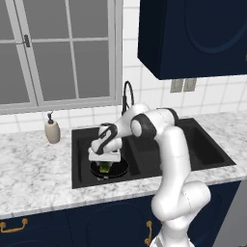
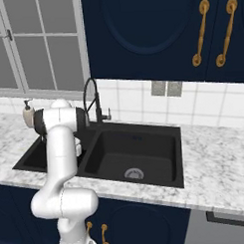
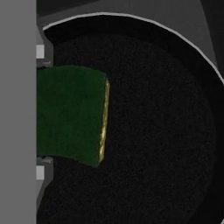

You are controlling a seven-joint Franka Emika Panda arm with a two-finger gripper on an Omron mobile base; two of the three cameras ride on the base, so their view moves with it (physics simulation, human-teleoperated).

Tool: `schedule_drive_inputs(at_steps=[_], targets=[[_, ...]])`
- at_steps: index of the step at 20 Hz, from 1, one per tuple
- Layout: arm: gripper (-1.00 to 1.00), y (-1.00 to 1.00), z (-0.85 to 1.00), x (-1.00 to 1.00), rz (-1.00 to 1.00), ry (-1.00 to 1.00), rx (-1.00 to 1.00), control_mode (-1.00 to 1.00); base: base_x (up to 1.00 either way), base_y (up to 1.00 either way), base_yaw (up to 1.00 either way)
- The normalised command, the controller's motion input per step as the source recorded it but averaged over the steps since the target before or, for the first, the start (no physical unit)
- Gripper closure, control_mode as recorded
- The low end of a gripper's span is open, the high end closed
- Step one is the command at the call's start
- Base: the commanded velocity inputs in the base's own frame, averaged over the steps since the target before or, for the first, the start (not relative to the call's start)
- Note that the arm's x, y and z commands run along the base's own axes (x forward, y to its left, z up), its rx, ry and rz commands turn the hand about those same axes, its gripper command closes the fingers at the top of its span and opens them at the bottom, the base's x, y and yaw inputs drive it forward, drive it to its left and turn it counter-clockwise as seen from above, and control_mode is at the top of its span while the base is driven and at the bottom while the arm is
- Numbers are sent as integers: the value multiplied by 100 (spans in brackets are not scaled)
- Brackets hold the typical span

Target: Pick the pan and sponge and place them into the sink. Then turn on the water.

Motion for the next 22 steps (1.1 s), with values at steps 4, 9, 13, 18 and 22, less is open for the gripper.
schedule_drive_inputs(at_steps=[4,9,13,18,22], targets=[[-100,-6,88,-11,0,-3,0,-100,0,0,0],[-100,-9,98,-26,0,-6,0,-100,0,0,0],[-100,-22,100,-54,0,-20,0,-100,0,0,0],[-100,-29,100,-64,0,-19,0,-100,0,0,0],[-100,-71,99,-95,3,-17,0,-100,0,0,0]])
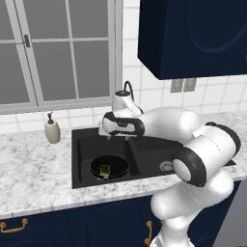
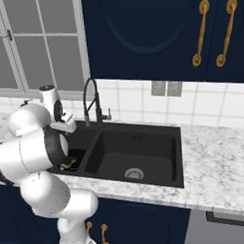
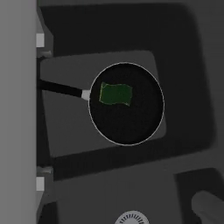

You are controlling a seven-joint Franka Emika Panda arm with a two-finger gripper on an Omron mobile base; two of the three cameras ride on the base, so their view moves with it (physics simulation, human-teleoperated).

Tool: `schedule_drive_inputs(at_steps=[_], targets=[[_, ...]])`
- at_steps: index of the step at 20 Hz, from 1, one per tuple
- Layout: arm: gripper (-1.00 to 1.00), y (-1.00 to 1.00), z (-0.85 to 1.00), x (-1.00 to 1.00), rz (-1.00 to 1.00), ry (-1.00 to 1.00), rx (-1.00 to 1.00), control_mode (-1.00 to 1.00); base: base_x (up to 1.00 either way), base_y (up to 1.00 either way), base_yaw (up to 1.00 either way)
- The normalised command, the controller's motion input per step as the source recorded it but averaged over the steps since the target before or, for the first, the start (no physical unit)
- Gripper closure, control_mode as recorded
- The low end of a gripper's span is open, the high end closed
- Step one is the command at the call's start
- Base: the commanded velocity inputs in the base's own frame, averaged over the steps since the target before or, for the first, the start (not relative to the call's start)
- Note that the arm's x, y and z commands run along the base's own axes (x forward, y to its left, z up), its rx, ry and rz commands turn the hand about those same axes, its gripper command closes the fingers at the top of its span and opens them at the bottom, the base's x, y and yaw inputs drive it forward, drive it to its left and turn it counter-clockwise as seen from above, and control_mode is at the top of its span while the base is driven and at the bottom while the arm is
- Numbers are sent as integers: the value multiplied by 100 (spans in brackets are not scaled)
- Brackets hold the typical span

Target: Pick the pan and sponge and place them into the sink. Then turn on the water.

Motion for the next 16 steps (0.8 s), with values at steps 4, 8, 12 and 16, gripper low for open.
schedule_drive_inputs(at_steps=[4,8,12,16], targets=[[-100,-97,81,-65,3,-6,1,-100,0,0,0],[-100,-100,58,-23,0,0,8,-100,0,0,0],[-100,-100,13,5,0,0,17,-100,0,0,0],[-100,-100,-2,34,0,0,27,-100,0,0,0]])
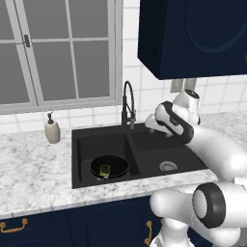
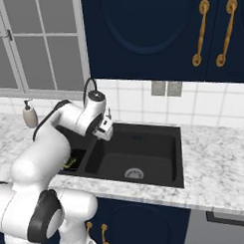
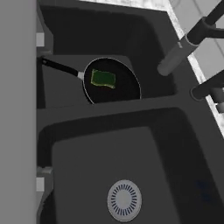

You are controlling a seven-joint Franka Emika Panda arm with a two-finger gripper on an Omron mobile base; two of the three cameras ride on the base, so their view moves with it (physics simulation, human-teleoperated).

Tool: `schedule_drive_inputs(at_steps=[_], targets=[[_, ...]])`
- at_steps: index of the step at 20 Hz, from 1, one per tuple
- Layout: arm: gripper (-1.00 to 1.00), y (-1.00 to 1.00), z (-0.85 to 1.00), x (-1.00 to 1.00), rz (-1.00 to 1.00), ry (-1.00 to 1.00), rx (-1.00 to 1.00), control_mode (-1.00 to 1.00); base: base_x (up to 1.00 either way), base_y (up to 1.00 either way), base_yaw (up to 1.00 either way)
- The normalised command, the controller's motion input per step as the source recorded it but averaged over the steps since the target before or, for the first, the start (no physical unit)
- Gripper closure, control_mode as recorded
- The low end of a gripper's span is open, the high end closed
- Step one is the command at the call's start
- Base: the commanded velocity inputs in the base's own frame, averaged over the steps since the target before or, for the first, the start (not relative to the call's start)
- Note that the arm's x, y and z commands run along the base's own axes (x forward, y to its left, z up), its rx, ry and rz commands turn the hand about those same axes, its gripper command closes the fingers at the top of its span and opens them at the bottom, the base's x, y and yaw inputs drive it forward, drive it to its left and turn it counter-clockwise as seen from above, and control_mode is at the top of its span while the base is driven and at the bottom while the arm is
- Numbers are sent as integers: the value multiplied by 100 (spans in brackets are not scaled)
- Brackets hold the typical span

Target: Pick the pan and sponge and place them into the sink. Then turn on the water.

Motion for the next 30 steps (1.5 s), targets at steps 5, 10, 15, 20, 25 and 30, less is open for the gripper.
schedule_drive_inputs(at_steps=[5,10,15,20,25,30], targets=[[-100,-100,-16,50,0,3,20,-100,0,0,0],[-100,-93,-49,97,0,0,21,-100,0,0,0],[-100,-27,-27,45,0,0,9,-100,0,0,0],[-100,1,-2,7,0,0,0,-100,0,0,0],[-100,27,-14,35,0,0,0,-100,0,0,0],[-100,28,-15,41,0,-1,0,-100,0,0,0]])
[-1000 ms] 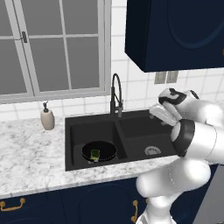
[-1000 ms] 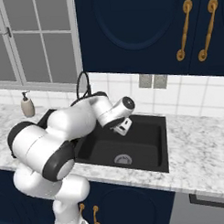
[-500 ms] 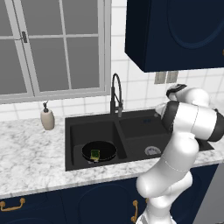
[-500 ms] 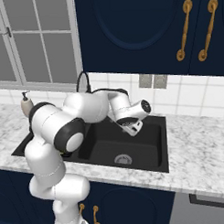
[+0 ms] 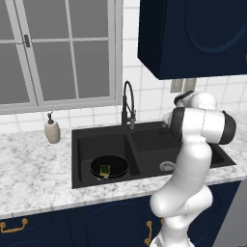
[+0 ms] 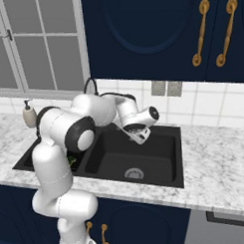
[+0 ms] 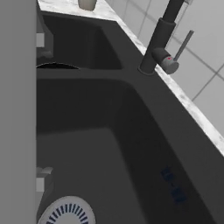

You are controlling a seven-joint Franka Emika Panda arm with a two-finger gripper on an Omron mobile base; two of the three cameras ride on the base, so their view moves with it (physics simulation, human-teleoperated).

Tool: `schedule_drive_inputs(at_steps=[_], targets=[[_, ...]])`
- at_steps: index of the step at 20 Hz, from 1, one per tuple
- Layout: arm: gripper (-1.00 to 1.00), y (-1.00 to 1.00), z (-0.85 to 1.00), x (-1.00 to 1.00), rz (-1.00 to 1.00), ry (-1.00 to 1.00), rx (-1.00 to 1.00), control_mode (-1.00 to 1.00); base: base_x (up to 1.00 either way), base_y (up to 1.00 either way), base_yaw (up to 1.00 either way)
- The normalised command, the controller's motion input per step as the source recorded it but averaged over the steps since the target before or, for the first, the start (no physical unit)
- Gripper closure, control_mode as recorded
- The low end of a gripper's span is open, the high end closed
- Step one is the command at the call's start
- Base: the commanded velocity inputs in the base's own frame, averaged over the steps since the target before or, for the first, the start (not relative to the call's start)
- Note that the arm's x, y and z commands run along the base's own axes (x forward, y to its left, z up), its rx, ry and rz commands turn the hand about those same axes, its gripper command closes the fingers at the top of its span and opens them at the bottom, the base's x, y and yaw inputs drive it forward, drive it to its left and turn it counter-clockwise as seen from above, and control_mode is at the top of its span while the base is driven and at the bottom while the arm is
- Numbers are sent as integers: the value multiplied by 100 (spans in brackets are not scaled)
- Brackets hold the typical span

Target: Pick the pan and sponge and place them into the sink. Then turn on the water.

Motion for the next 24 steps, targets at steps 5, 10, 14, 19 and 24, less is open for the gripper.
schedule_drive_inputs(at_steps=[5,10,14,19,24], targets=[[-100,21,0,29,0,-9,6,-100,0,0,0],[-100,30,0,32,-6,-11,11,-100,0,0,0],[-100,23,0,38,-5,0,3,-100,0,0,0],[-100,21,0,28,0,0,0,-100,0,0,0],[-100,21,-1,27,0,0,0,-100,0,0,0]])
